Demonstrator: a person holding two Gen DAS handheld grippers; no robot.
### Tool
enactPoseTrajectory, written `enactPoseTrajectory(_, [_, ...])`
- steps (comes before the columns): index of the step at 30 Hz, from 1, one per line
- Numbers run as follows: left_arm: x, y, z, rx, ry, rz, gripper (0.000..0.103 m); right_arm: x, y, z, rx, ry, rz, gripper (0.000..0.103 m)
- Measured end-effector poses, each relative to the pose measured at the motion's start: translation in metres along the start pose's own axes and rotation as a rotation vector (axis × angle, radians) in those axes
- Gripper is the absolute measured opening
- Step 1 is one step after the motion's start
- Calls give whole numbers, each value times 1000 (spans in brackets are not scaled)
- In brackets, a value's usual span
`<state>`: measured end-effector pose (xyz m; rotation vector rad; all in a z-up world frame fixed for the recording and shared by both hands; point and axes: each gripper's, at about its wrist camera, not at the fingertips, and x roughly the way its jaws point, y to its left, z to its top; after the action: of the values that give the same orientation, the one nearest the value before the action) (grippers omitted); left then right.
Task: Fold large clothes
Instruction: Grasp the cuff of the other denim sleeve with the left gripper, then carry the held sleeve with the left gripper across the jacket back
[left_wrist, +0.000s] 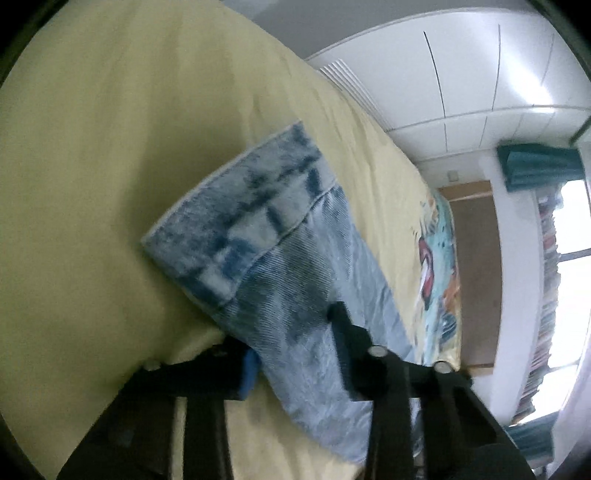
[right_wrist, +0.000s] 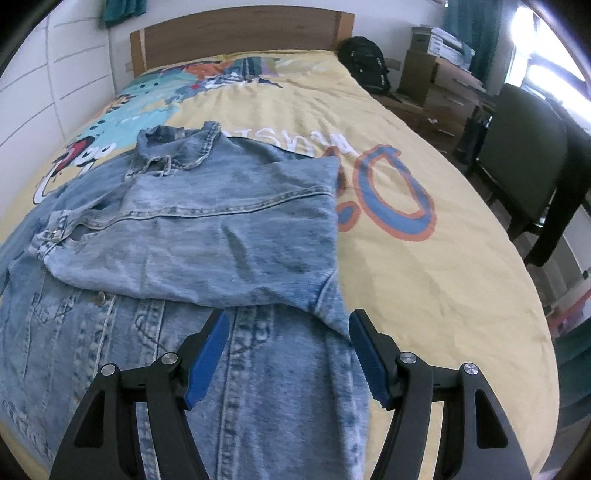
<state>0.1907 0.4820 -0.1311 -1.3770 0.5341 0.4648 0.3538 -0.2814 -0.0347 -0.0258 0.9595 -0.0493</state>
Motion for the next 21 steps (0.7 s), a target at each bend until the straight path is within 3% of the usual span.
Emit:
enactPoseTrajectory(3, [1,-3,6,24,11,29,7,-5,-7,1,5,-10,-9,69])
enactPoseTrajectory(8, [10,-32,6,122,25,147,4,-13,-19,-1,15,-21,-16,69])
enactPoseTrajectory(15, [2,-85,-6,231,39,58,3,-14,-29,-10,34,-14,-2,69])
enactPoseTrajectory(21, [5,-129,-46,309,75,-26,3,-17,-37,-16,47,-19,11,69])
